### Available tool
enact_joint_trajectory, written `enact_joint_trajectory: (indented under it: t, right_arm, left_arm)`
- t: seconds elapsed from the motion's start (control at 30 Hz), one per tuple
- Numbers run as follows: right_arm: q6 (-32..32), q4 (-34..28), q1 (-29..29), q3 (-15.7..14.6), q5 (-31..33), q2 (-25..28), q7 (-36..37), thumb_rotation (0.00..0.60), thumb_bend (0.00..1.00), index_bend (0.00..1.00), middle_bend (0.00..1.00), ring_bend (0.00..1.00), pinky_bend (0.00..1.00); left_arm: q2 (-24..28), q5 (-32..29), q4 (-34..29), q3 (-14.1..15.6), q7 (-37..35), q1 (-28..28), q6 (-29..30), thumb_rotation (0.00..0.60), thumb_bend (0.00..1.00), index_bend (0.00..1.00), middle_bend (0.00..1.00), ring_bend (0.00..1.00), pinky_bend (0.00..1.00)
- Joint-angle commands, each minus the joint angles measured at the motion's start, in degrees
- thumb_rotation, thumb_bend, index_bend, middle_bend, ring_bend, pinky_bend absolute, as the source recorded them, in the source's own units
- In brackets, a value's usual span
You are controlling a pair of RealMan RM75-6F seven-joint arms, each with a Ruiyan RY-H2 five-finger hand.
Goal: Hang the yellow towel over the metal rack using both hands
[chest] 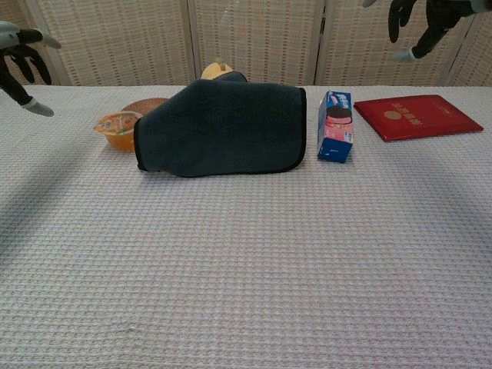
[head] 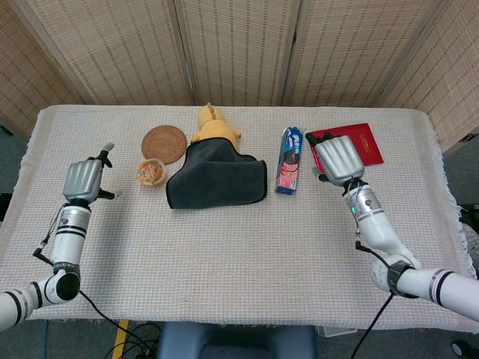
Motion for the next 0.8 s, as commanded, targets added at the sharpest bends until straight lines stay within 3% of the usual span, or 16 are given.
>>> enact_joint_trajectory:
  t: [0.03, 0.43, 0.57, 0.8]
  right_arm:
    - [3.0, -2.7, -3.8, -2.3, -3.4, 2.7, 3.7, 0.600, 0.33, 0.13, 0.41, 0.34, 0.47]
    - [13.8, -5.6, -16.2, -10.2, -18.8, 8.2, 16.9, 0.600, 0.33, 0.17, 0.42, 0.34, 0.47]
    - [17.2, -4.1, -20.3, -12.6, -22.8, 8.4, 23.0, 0.600, 0.32, 0.17, 0.42, 0.34, 0.46]
    - [24.5, -2.0, -26.7, -14.8, -26.1, 6.2, 24.8, 0.600, 0.33, 0.18, 0.42, 0.34, 0.46]
  left_arm:
    - [3.2, 4.8, -4.0, 3.1, -2.1, 4.8, 4.6, 0.600, 0.02, 0.14, 0.39, 0.36, 0.51]
    - [7.5, 17.8, -10.1, 8.9, -9.0, 17.8, 18.0, 0.600, 0.02, 0.17, 0.39, 0.36, 0.51]
    - [6.7, 21.9, -10.4, 11.7, -9.6, 21.8, 21.7, 0.600, 0.02, 0.19, 0.39, 0.36, 0.50]
    - [6.5, 25.9, -10.1, 13.7, -13.2, 27.5, 25.5, 0.600, 0.02, 0.20, 0.39, 0.36, 0.50]
